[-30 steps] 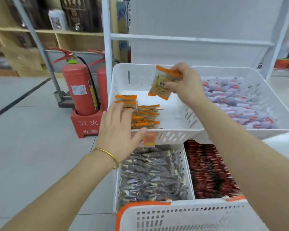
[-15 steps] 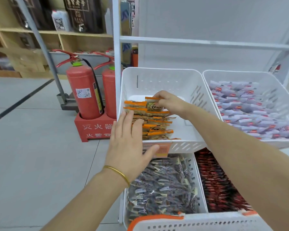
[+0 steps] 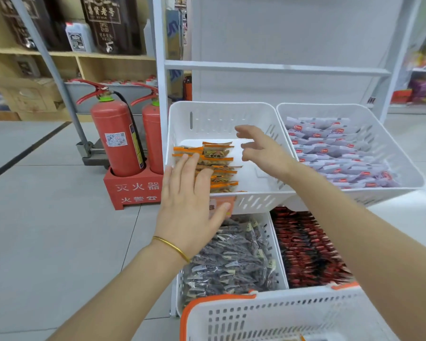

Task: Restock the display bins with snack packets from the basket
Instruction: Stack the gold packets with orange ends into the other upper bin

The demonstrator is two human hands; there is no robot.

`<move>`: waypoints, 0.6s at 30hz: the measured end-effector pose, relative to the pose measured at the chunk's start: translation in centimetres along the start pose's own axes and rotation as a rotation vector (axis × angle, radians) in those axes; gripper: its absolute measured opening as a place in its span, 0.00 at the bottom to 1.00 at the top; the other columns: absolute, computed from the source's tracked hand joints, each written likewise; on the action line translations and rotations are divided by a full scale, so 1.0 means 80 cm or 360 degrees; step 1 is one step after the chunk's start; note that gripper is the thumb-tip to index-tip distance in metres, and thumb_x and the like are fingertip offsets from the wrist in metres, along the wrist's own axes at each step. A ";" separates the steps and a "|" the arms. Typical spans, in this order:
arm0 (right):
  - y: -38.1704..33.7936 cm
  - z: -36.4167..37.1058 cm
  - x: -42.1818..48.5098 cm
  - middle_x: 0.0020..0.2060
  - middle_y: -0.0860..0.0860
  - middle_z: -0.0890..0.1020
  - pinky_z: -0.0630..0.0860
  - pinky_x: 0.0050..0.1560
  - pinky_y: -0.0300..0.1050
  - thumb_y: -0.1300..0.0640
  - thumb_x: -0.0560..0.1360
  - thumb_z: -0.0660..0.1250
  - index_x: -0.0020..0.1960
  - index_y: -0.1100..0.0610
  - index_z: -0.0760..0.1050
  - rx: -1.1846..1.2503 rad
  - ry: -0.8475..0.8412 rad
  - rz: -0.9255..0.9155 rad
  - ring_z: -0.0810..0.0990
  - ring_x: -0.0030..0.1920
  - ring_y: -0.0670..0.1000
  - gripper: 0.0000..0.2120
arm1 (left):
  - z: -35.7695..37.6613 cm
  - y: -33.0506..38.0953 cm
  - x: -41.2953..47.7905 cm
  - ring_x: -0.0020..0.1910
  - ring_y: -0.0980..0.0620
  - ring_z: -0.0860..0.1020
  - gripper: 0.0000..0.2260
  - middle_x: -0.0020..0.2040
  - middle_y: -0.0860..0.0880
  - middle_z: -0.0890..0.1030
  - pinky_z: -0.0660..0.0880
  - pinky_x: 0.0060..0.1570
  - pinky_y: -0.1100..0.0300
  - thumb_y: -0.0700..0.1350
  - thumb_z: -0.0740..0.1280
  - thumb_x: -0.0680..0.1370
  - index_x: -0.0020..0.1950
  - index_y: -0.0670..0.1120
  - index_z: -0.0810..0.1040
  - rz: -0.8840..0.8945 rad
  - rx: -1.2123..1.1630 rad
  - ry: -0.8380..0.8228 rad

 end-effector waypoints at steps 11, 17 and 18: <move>0.173 -0.004 -0.400 0.56 0.48 0.78 0.76 0.54 0.47 0.70 0.74 0.62 0.55 0.44 0.73 0.0310 0.0275 0.0603 0.78 0.56 0.50 0.22 | 0.071 0.139 -0.165 0.65 0.36 0.69 0.23 0.66 0.37 0.71 0.68 0.63 0.40 0.56 0.57 0.72 0.57 0.42 0.76 0.0678 -0.0068 -0.0883; 0.290 0.061 -0.474 0.58 0.54 0.77 0.75 0.57 0.49 0.61 0.75 0.68 0.65 0.55 0.71 0.0004 -0.0239 0.1145 0.77 0.57 0.53 0.20 | 0.099 0.168 -0.222 0.73 0.40 0.59 0.19 0.73 0.41 0.62 0.56 0.71 0.49 0.52 0.65 0.77 0.66 0.45 0.72 0.0593 -0.0140 -0.1121; 0.302 0.074 -0.481 0.60 0.54 0.76 0.75 0.59 0.48 0.60 0.74 0.70 0.67 0.55 0.70 -0.0045 -0.0366 0.1178 0.76 0.59 0.53 0.22 | 0.102 0.170 -0.229 0.74 0.43 0.55 0.20 0.75 0.44 0.59 0.53 0.72 0.52 0.53 0.63 0.78 0.68 0.46 0.70 0.0578 -0.0156 -0.1152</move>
Point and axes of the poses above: each hand's wrist, its own x-axis towards the middle knuckle, its own z-axis out of the palm, y = z × x, the point moved 3 cm from there along x, towards the middle knuckle
